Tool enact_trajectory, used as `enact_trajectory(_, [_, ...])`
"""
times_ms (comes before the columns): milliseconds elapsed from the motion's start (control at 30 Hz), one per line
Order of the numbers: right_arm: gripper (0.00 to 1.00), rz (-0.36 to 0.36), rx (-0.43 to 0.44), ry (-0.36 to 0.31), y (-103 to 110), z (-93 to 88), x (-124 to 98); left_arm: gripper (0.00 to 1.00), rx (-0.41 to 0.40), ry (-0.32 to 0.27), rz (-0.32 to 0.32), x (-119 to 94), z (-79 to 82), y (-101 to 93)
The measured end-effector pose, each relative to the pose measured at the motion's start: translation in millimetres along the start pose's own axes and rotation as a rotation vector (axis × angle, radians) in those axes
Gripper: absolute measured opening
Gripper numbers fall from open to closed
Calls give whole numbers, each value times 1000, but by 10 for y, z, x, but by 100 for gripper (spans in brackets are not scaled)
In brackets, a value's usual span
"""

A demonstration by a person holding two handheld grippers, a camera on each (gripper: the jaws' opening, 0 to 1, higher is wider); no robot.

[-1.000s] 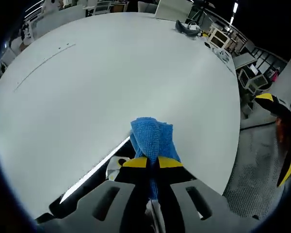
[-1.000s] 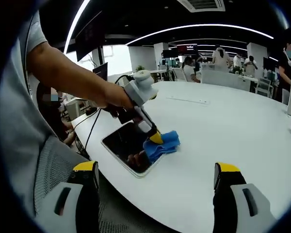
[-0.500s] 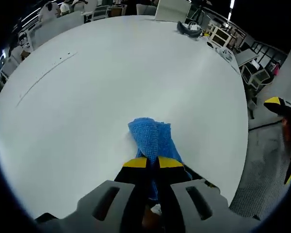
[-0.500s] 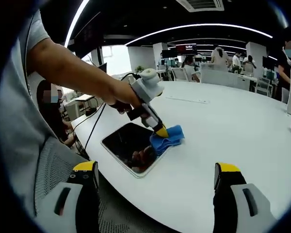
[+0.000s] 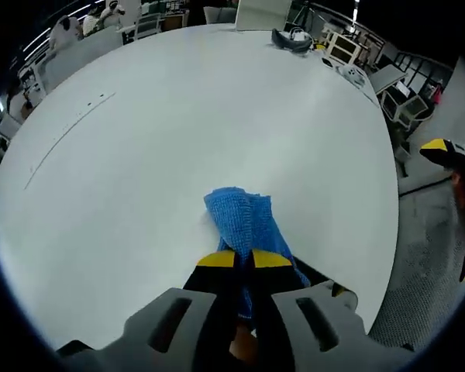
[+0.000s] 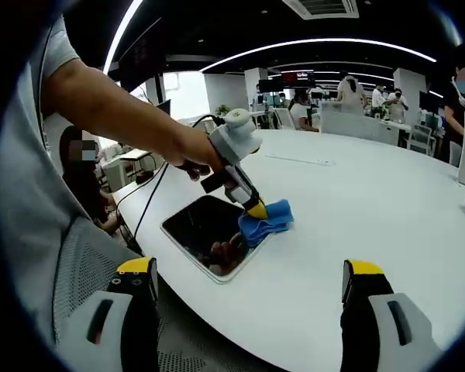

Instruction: Wipe the mirror surface with the cleaning cloth until all visible marks leave the cleaned area.

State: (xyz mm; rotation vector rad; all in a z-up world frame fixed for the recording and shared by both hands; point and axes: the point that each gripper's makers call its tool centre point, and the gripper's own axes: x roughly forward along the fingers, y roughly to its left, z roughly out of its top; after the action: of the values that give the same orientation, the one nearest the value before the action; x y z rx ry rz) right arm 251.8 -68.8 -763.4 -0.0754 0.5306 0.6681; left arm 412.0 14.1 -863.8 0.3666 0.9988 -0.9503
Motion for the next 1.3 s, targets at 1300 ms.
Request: enact_trajectory(1300, [97,11,2,0,22,-3,-5,3,185,52,25,-169,-219,188])
